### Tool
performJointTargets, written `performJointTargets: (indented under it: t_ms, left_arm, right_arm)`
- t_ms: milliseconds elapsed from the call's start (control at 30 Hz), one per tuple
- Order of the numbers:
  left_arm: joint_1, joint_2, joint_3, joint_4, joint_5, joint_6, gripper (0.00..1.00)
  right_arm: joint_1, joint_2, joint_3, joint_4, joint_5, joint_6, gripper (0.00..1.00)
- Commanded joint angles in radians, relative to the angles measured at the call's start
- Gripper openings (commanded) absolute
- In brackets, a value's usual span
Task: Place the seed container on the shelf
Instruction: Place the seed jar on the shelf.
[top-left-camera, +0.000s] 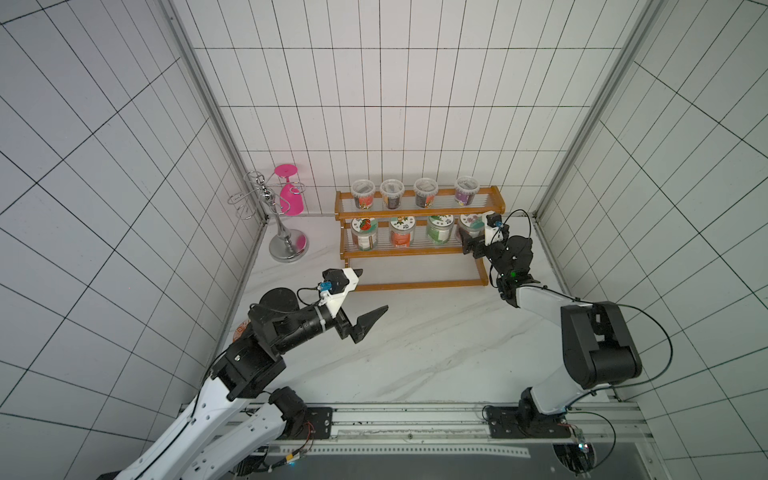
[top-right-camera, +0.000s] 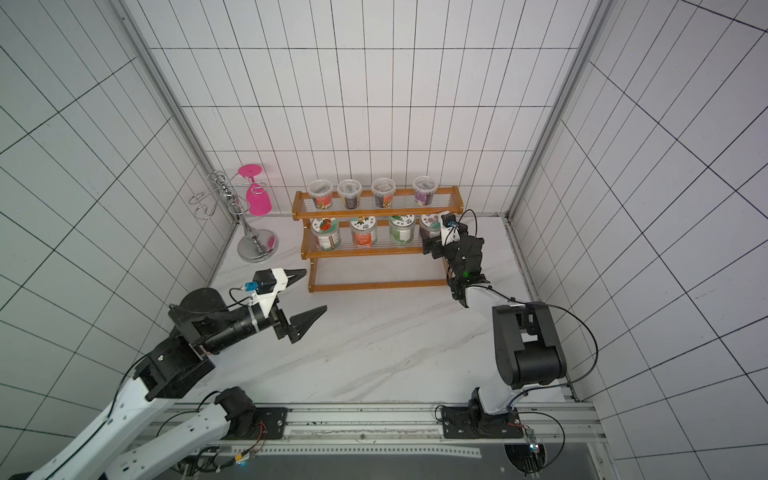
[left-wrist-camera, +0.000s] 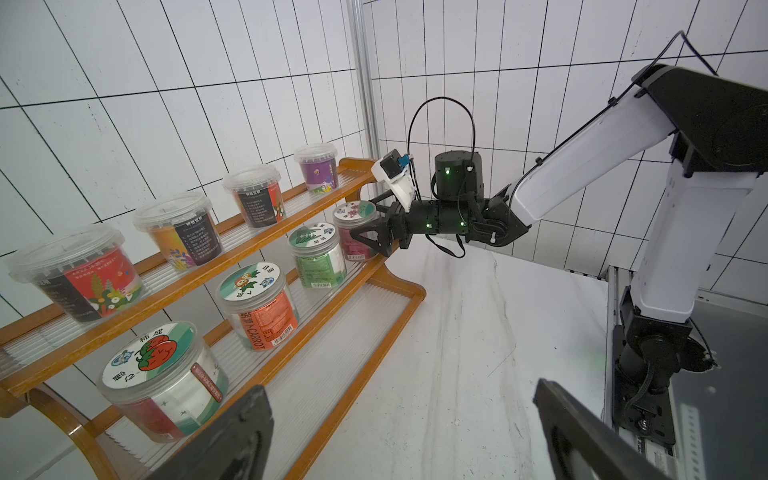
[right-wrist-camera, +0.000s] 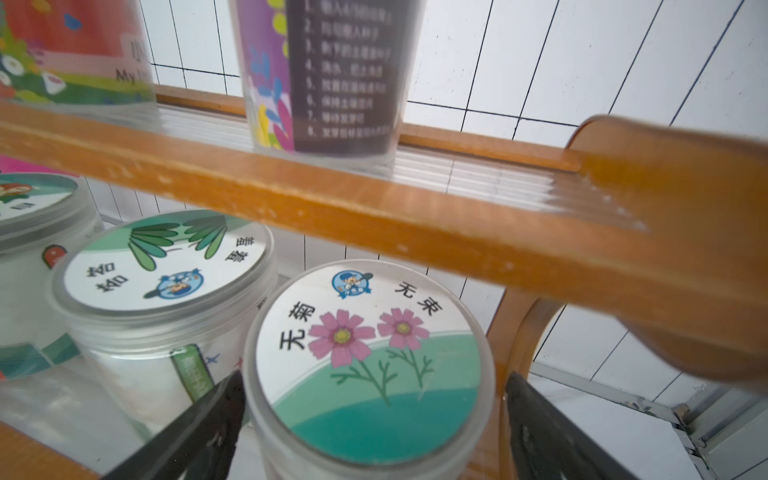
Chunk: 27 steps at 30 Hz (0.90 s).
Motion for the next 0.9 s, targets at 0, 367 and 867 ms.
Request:
performJointTargets:
  t_ms: [0, 367, 867]
  left_arm:
    - [0.0, 0.001, -0.023, 0.031, -0.024, -0.009, 0.99]
    - [0.0, 0.038, -0.071, 0.145, -0.384, -0.105, 0.99]
    - [0.26, 0.126, -0.309, 0.371, -0.676, -0.276, 0.99]
  right_arm:
    - [-0.009, -0.08, -0.001, -0.037, 0.004, -0.003, 0.99]
    - [-0.008, -0.378, -0.045, -0.453, 0.067, -0.015, 0.99]
    - [-0.009, -0.694, -0.166, -0.81, 0.199, 0.086, 0.99]
